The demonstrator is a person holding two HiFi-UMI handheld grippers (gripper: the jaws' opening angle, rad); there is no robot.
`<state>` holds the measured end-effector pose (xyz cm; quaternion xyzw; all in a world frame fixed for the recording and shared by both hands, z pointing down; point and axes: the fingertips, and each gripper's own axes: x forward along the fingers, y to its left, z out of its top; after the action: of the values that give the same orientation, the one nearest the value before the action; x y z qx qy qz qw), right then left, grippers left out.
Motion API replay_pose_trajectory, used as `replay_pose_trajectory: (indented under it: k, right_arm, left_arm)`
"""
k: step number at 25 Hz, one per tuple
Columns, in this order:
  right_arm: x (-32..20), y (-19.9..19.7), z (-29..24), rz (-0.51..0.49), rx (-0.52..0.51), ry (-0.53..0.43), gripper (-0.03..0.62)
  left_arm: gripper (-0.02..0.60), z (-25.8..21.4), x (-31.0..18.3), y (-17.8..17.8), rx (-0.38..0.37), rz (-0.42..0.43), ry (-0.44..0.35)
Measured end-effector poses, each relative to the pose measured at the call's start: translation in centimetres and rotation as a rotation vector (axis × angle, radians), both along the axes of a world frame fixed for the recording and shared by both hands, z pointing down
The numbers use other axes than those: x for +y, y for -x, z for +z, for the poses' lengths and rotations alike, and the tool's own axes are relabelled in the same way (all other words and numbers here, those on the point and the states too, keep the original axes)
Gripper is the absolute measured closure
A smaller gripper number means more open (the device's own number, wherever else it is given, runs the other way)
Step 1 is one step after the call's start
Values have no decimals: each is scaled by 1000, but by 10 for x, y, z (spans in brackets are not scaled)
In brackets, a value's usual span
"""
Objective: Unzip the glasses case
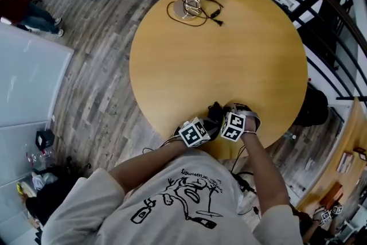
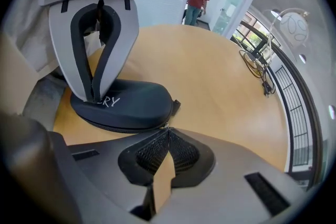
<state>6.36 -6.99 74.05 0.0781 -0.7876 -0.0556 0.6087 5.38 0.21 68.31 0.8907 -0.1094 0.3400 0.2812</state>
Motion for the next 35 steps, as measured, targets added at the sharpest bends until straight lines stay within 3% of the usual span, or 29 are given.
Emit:
replay_pose_trajectory:
  k: [7,11,14,17,22,26,30,35]
  right_arm:
    - [-5,2,2,-72,21,-43,571]
    - [-4,0,1,-17,-6,-49,568]
    - [-5,-7,-7,119,-50,-26,566]
    - [-4,-19,-23,316,-142,1,566]
    - [4,-31,-73,751,-465,67,566]
    - [18,-30,-118,984,-710,109,568]
    - [35,-18,-161,1066,-868,119,568]
    - [55,9,-201,1024,-953,112,569]
  left_arm:
    - [575,-1,-2,0,-7,-15,-1]
    - [575,0,-2,0,2,-33,22]
    - [575,-1,-2,4,21,-35,19]
    - [575,-8,-3,11,24,-48,0]
    - [575,-38,-6,27,81,-147,-8]
    - [575,-67,-19,45,130,-258,-20]
    - [575,-101,-26,51,182,-325,-51]
    - [575,-142,-23,44,245,-364,-98]
